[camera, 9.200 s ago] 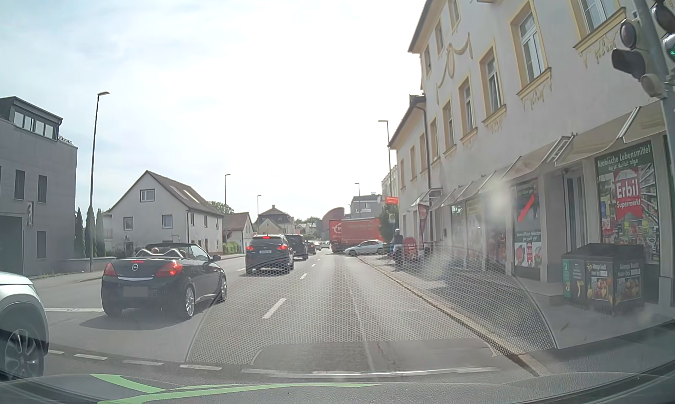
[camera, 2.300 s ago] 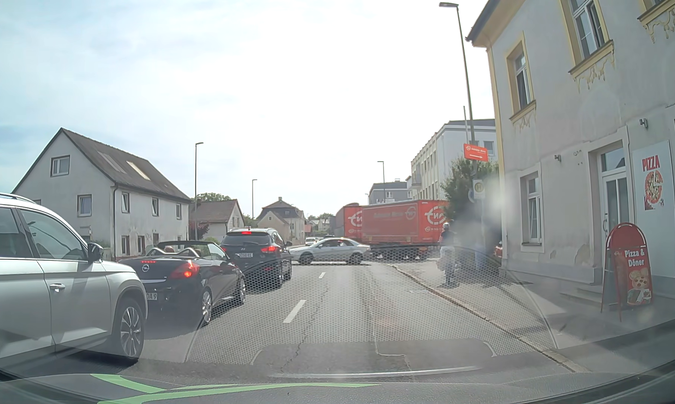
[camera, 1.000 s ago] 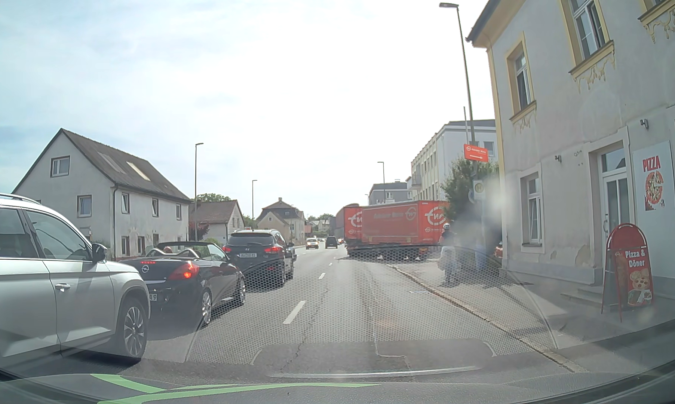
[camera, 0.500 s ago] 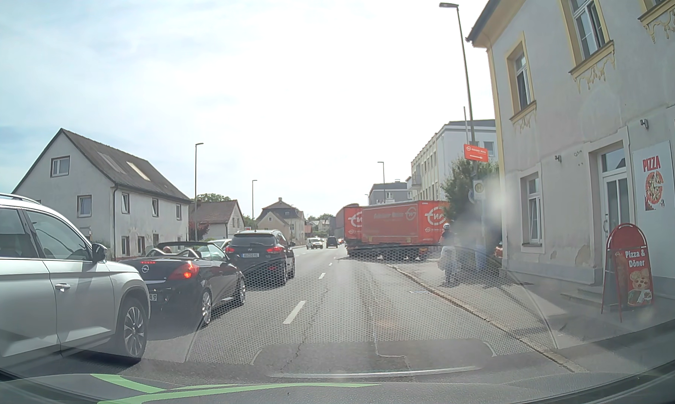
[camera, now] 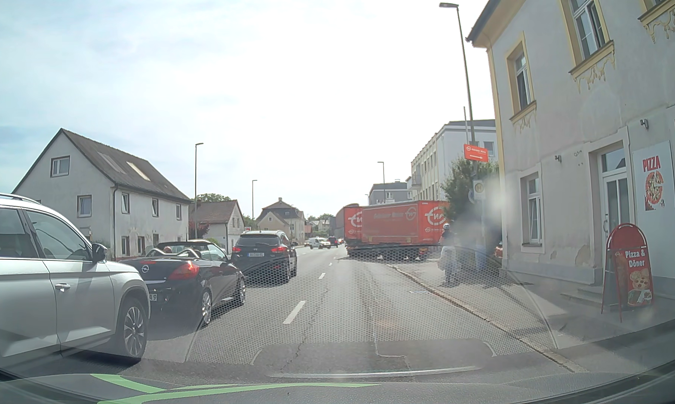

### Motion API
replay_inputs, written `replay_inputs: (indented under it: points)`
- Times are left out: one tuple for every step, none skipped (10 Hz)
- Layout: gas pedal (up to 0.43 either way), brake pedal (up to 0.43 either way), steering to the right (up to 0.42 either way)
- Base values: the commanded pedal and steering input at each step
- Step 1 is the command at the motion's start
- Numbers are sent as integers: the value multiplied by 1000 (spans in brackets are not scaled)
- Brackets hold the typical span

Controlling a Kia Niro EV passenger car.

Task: Follow the waypoints while adhering to traffic rules and regulations

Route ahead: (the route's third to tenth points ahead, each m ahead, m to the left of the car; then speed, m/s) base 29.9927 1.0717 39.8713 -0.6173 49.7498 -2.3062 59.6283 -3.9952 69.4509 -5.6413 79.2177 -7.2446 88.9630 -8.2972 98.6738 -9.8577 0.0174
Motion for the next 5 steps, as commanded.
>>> replay_inputs:
  points:
    - [0,159,-18]
    - [0,152,-19]
    - [0,152,-19]
    - [0,152,-19]
    - [0,152,-19]
